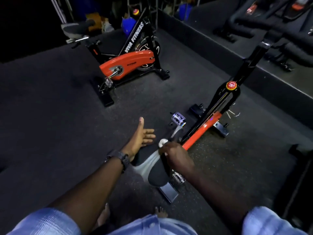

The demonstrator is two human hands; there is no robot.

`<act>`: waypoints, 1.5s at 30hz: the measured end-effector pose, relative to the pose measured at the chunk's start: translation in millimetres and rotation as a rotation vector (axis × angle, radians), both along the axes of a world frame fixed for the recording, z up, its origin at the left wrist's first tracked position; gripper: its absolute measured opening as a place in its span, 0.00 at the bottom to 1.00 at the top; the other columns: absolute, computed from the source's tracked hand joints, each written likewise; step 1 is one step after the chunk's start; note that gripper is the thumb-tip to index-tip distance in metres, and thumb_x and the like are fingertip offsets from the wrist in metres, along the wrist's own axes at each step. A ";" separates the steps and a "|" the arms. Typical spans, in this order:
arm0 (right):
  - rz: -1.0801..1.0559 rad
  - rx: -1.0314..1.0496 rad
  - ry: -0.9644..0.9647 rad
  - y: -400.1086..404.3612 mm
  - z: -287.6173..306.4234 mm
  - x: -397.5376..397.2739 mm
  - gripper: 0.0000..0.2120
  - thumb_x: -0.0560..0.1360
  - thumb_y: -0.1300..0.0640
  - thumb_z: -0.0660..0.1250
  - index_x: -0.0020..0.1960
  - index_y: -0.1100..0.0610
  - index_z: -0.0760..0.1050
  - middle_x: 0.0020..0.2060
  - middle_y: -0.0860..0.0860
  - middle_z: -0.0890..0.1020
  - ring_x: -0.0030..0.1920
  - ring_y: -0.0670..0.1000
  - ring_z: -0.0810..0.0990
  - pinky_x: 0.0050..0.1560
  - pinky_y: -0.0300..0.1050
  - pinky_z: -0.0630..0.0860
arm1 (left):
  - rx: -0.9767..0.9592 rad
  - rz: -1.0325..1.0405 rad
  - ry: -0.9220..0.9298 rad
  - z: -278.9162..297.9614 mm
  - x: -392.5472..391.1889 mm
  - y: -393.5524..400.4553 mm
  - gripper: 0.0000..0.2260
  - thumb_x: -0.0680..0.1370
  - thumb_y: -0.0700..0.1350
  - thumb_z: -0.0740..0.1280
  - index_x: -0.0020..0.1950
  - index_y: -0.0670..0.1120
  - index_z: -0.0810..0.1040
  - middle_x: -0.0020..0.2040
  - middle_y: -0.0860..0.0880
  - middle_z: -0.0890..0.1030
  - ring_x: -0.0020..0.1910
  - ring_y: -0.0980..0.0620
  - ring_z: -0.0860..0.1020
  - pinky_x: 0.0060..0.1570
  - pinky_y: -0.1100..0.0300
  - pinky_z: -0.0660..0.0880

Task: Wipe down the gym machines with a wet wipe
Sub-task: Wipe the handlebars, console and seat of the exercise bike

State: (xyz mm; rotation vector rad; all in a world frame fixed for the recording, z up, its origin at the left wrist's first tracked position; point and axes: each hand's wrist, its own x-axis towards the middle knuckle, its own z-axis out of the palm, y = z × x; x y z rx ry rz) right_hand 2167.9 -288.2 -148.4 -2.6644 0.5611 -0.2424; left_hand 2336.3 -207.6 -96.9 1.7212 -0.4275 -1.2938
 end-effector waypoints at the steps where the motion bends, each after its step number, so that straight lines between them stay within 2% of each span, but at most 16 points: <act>1: -0.047 0.059 0.005 7.9 4.5 9.0 0.14 0.70 0.54 0.56 0.46 0.52 0.80 0.43 0.51 0.81 0.44 0.55 0.80 0.43 0.46 0.73 | -0.023 -0.001 0.037 3.0 11.2 -2.2 0.41 0.80 0.70 0.38 0.70 0.44 0.76 0.62 0.43 0.81 0.62 0.45 0.79 0.70 0.48 0.70; 4: -0.363 0.267 -0.101 4.3 12.0 42.4 0.16 0.74 0.59 0.64 0.61 0.50 0.77 0.48 0.50 0.83 0.48 0.50 0.81 0.50 0.41 0.74 | -0.148 0.003 0.027 20.4 50.7 -7.9 0.38 0.81 0.68 0.38 0.70 0.44 0.75 0.62 0.44 0.81 0.62 0.45 0.79 0.68 0.46 0.72; 6: -0.589 0.401 -0.220 -8.1 27.0 83.8 0.18 0.75 0.59 0.69 0.64 0.53 0.75 0.48 0.49 0.82 0.49 0.47 0.79 0.53 0.40 0.73 | -0.236 0.008 0.003 40.1 88.4 -9.1 0.36 0.82 0.67 0.40 0.69 0.44 0.76 0.62 0.43 0.81 0.61 0.45 0.79 0.67 0.46 0.72; 7: -0.682 0.452 -0.267 -16.7 38.7 109.5 0.14 0.74 0.58 0.69 0.60 0.54 0.77 0.45 0.49 0.82 0.47 0.46 0.79 0.52 0.42 0.73 | -0.272 0.008 -0.024 50.3 109.3 -11.6 0.35 0.82 0.66 0.41 0.67 0.44 0.76 0.61 0.43 0.81 0.60 0.45 0.79 0.66 0.46 0.73; 8: -0.744 0.495 -0.300 -27.9 49.4 133.6 0.06 0.72 0.56 0.69 0.50 0.53 0.79 0.39 0.49 0.81 0.41 0.46 0.77 0.47 0.44 0.74 | -0.306 0.020 -0.065 61.2 128.5 -15.8 0.34 0.83 0.66 0.43 0.65 0.45 0.77 0.60 0.43 0.82 0.59 0.45 0.80 0.64 0.46 0.74; 9: -0.792 0.517 -0.341 -35.9 66.7 163.3 0.04 0.70 0.54 0.68 0.39 0.55 0.78 0.31 0.49 0.78 0.34 0.46 0.74 0.41 0.44 0.72 | -0.345 0.036 -0.121 75.7 152.2 -19.0 0.32 0.83 0.66 0.45 0.63 0.45 0.78 0.59 0.42 0.83 0.56 0.45 0.81 0.61 0.47 0.75; 11: -0.864 0.541 -0.430 -48.5 107.2 219.8 0.09 0.65 0.51 0.66 0.31 0.56 0.75 0.24 0.47 0.73 0.28 0.46 0.70 0.35 0.43 0.69 | -0.424 0.077 -0.218 110.3 194.9 -25.7 0.29 0.83 0.65 0.50 0.60 0.45 0.79 0.55 0.43 0.84 0.50 0.46 0.81 0.51 0.52 0.76; 12: -0.867 0.566 -0.488 -54.9 128.5 247.6 0.08 0.65 0.51 0.66 0.31 0.55 0.76 0.24 0.46 0.74 0.28 0.46 0.71 0.35 0.42 0.69 | -0.458 0.087 -0.256 130.2 213.6 -30.0 0.26 0.83 0.64 0.52 0.59 0.45 0.79 0.52 0.44 0.84 0.48 0.47 0.80 0.47 0.55 0.75; 14: -0.820 0.557 -0.600 -61.8 177.2 300.0 0.05 0.68 0.53 0.69 0.38 0.54 0.82 0.31 0.48 0.82 0.34 0.46 0.77 0.38 0.42 0.74 | -0.549 0.084 -0.285 169.7 248.0 -38.8 0.20 0.84 0.60 0.55 0.53 0.47 0.77 0.47 0.46 0.80 0.42 0.50 0.77 0.40 0.59 0.72; 17: -0.764 0.498 -0.729 -68.9 238.9 365.7 0.09 0.71 0.54 0.72 0.50 0.53 0.83 0.45 0.49 0.86 0.46 0.47 0.82 0.51 0.44 0.78 | -0.670 0.122 -0.286 221.7 293.2 -52.4 0.15 0.85 0.56 0.58 0.45 0.49 0.73 0.42 0.46 0.77 0.37 0.52 0.74 0.35 0.62 0.70; 21: -0.713 0.486 -0.828 -81.6 277.0 421.6 0.06 0.71 0.54 0.72 0.49 0.51 0.82 0.44 0.48 0.85 0.48 0.49 0.83 0.55 0.51 0.79 | -0.734 0.184 -0.292 255.6 342.2 -77.8 0.15 0.84 0.57 0.60 0.49 0.46 0.75 0.45 0.45 0.79 0.41 0.49 0.76 0.36 0.59 0.71; 24: -0.693 0.473 -0.881 -103.9 293.4 452.9 0.08 0.70 0.51 0.72 0.48 0.51 0.82 0.41 0.47 0.85 0.46 0.49 0.83 0.54 0.52 0.80 | -0.755 0.173 -0.315 266.8 373.3 -103.7 0.14 0.84 0.57 0.60 0.47 0.48 0.75 0.43 0.46 0.79 0.42 0.47 0.76 0.36 0.58 0.70; 30: -0.667 0.505 -0.991 -196.9 319.6 501.9 0.10 0.68 0.48 0.70 0.47 0.49 0.82 0.41 0.46 0.85 0.45 0.48 0.84 0.54 0.53 0.81 | -0.770 0.149 -0.412 284.7 433.6 -189.5 0.13 0.84 0.57 0.58 0.48 0.50 0.75 0.48 0.47 0.81 0.43 0.51 0.79 0.41 0.57 0.74; 37: -0.627 0.490 -1.046 -311.9 343.4 551.0 0.04 0.73 0.53 0.72 0.47 0.52 0.82 0.42 0.48 0.85 0.43 0.46 0.83 0.47 0.44 0.80 | -0.834 0.100 -0.388 308.2 493.3 -320.6 0.15 0.84 0.59 0.58 0.49 0.50 0.75 0.49 0.46 0.80 0.45 0.48 0.79 0.41 0.56 0.73; 40: -0.625 0.449 -1.005 -354.9 340.5 569.6 0.08 0.74 0.51 0.67 0.50 0.50 0.82 0.44 0.48 0.86 0.47 0.47 0.84 0.52 0.48 0.81 | -0.842 0.089 -0.357 305.6 512.5 -368.9 0.18 0.81 0.64 0.59 0.49 0.50 0.76 0.50 0.46 0.81 0.45 0.49 0.79 0.42 0.55 0.73; 45: -0.680 0.438 -0.944 -434.6 337.9 599.1 0.10 0.72 0.52 0.63 0.49 0.50 0.81 0.48 0.49 0.85 0.51 0.50 0.83 0.58 0.54 0.79 | -0.857 0.040 -0.294 294.8 550.2 -464.0 0.17 0.85 0.58 0.56 0.53 0.46 0.75 0.49 0.45 0.80 0.44 0.49 0.78 0.40 0.57 0.72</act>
